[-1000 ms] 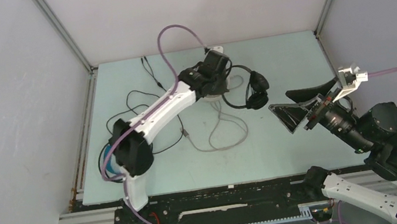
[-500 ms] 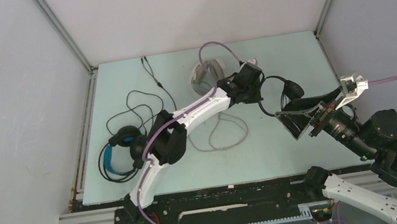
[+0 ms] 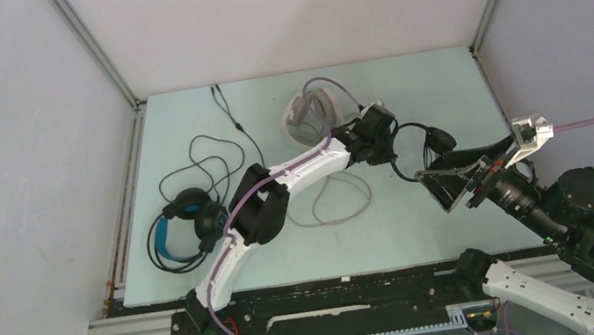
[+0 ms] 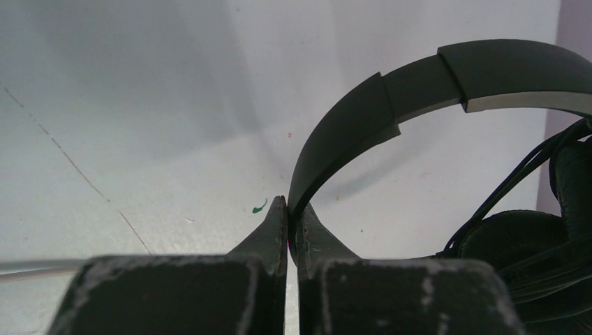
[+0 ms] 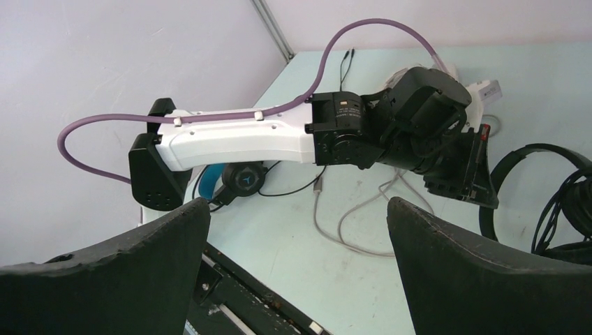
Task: Wrap the headphones
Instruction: Pick up the headphones from the center of the board.
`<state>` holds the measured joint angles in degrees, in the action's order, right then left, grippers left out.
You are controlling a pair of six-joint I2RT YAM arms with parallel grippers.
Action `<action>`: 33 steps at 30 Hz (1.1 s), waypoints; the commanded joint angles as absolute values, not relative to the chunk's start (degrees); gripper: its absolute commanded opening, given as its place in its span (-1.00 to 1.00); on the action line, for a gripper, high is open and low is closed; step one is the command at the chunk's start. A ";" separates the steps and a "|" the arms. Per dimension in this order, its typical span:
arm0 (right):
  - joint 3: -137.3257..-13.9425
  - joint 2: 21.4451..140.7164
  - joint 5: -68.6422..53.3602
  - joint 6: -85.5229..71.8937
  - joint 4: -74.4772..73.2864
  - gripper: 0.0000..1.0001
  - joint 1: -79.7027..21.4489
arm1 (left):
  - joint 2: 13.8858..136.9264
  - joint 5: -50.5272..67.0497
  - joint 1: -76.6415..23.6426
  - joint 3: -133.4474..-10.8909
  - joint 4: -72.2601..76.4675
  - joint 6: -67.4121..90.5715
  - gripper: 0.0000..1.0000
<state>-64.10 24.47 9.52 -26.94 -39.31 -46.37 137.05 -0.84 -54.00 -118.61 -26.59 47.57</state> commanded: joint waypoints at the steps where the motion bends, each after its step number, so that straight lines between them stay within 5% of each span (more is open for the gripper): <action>1: -64.10 24.43 10.59 -26.35 -39.14 0.99 -46.21 | 137.04 -1.65 -54.05 -117.48 -26.37 49.83 -0.97; 33: -63.07 24.01 11.63 -25.66 -38.55 0.99 -46.20 | 138.73 -0.44 -54.49 -117.74 -31.33 49.75 -0.68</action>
<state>-63.92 24.45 10.81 -26.33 -39.35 -46.37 139.74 -1.13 -54.15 -118.17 -32.69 49.52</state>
